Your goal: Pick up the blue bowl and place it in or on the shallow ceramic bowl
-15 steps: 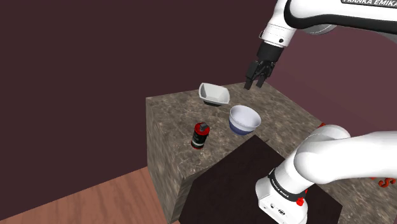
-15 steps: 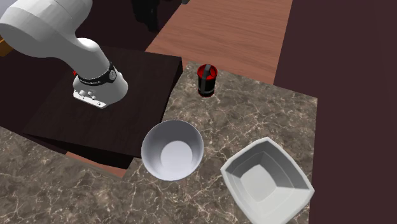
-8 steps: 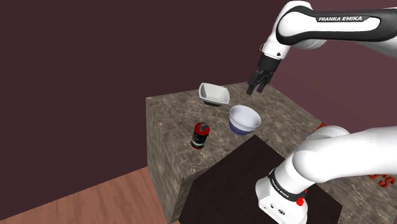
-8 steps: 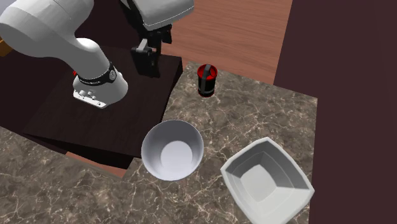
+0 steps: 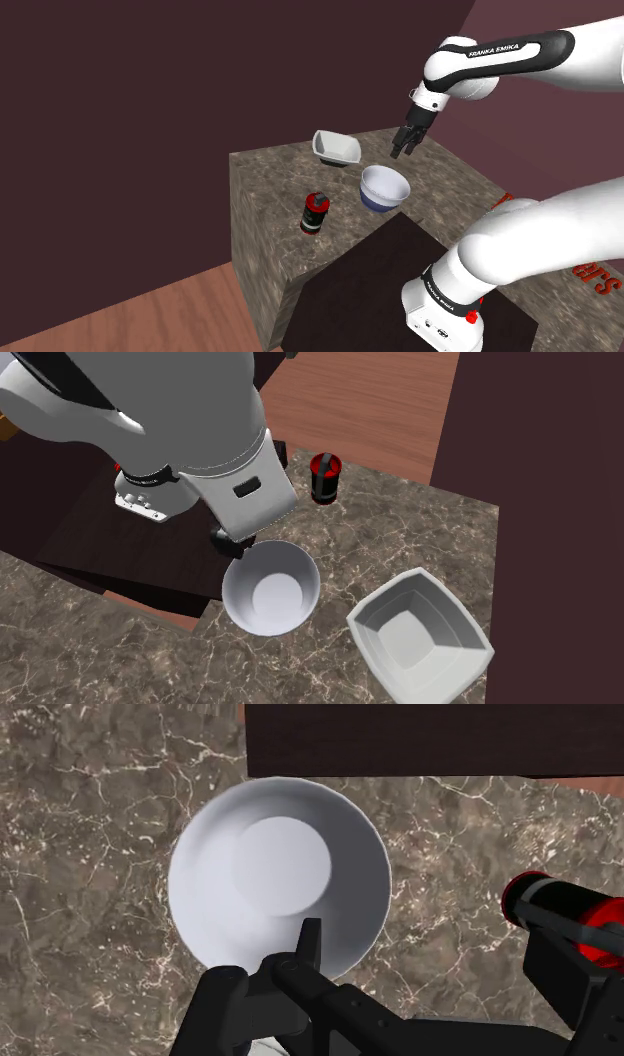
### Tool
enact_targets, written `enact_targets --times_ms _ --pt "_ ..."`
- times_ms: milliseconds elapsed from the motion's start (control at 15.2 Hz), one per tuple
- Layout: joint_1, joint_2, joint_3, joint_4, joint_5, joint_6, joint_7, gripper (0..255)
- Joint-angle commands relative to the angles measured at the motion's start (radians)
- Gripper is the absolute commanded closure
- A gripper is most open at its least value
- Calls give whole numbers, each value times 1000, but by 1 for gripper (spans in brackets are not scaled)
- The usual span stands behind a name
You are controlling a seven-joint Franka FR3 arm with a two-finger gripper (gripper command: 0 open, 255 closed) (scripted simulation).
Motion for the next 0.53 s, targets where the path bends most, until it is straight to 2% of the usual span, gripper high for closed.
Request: enact_targets --times_ms 0,264,462 --pt "-5 61 -42 2 1 54 -53 0" --pt "-4 207 -122 42 39 143 -171 0" --pt "-2 331 -175 86 98 200 -274 0"
